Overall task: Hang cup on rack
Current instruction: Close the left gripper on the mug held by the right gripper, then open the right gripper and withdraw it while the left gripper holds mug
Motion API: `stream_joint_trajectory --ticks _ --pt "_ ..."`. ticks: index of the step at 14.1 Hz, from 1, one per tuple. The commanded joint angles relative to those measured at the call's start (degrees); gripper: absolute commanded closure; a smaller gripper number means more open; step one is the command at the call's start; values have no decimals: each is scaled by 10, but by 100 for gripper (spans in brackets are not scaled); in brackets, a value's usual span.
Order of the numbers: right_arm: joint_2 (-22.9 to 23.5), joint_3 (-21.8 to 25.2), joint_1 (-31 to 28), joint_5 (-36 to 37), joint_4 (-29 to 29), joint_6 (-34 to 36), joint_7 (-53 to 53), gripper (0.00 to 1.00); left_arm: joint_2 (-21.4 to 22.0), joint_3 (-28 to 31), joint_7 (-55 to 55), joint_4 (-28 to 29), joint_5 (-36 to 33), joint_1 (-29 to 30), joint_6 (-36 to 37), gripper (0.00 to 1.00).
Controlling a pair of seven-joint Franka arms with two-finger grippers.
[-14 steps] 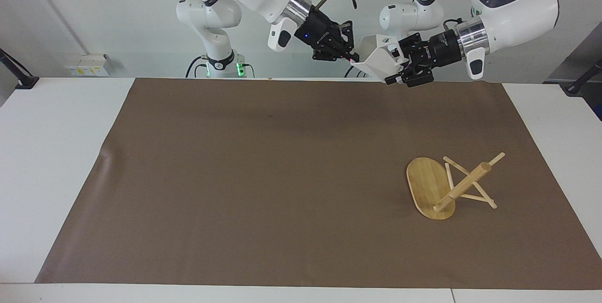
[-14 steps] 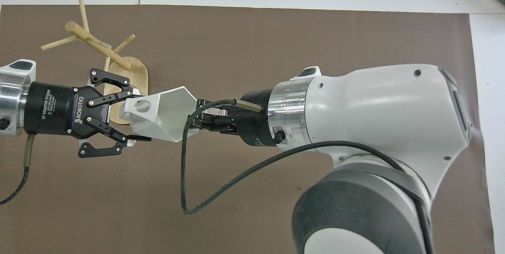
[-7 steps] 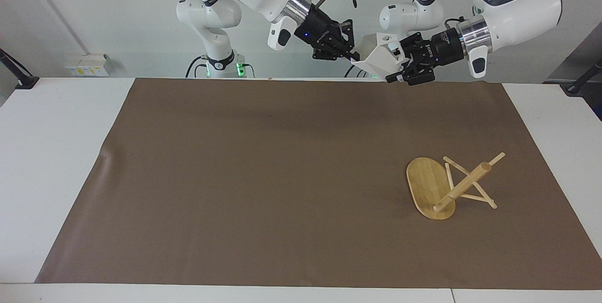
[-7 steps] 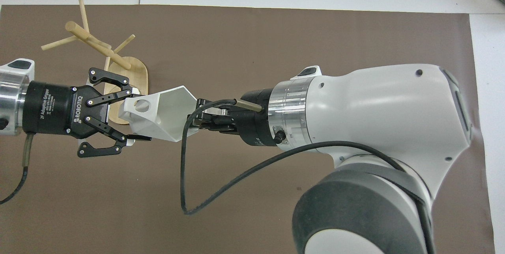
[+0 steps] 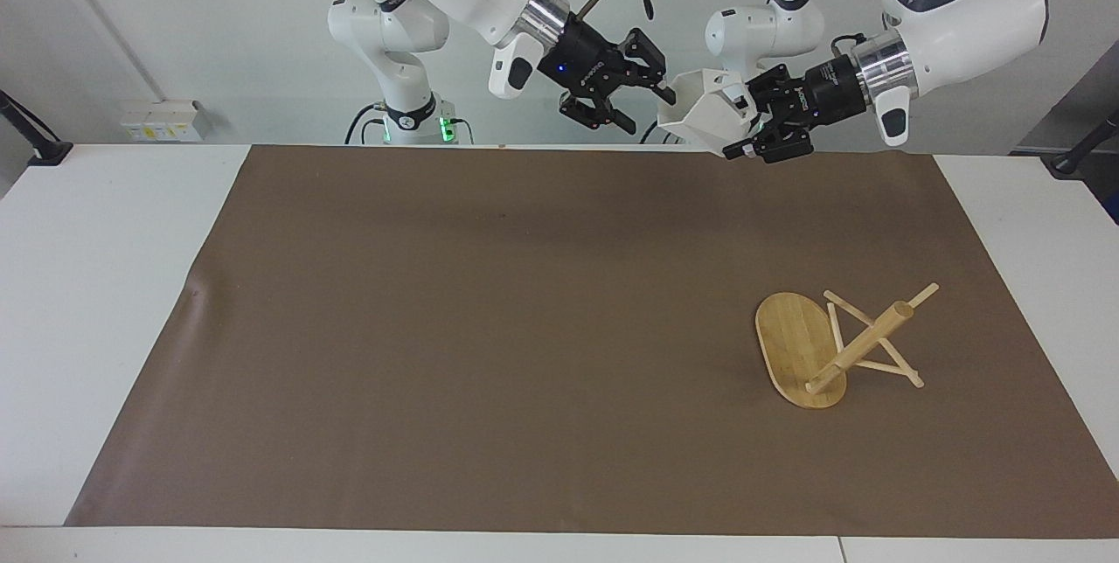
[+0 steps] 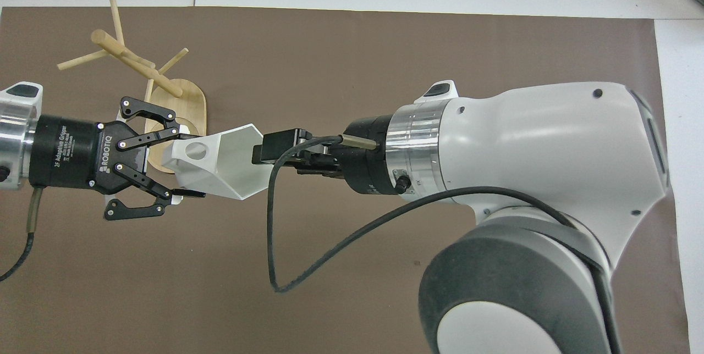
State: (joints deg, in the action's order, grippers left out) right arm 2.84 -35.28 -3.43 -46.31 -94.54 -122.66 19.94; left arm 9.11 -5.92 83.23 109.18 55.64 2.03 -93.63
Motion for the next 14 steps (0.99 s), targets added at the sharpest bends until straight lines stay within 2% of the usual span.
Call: stream_joint_trajectory --ticks 1,5,8,11,14 --pt "-2 7 -7 -5 -5 -5 -28 0 6 -1 3 1 -40 7 1 100" --pt "-4 44 -7 -4 -16 20 -28 0 6 -1 77 3 -115 3 -6 100" --pt "-3 59 -8 41 -11 21 -29 0 16 -4 120 41 -157 -5 -86 100" --pt "-1 76 -8 128 -11 17 -29 0 24 -3 160 76 -157 2 -125 100" --pt "1 100 -7 224 -9 22 -29 0 28 -6 248 118 -157 -5 -212 100"
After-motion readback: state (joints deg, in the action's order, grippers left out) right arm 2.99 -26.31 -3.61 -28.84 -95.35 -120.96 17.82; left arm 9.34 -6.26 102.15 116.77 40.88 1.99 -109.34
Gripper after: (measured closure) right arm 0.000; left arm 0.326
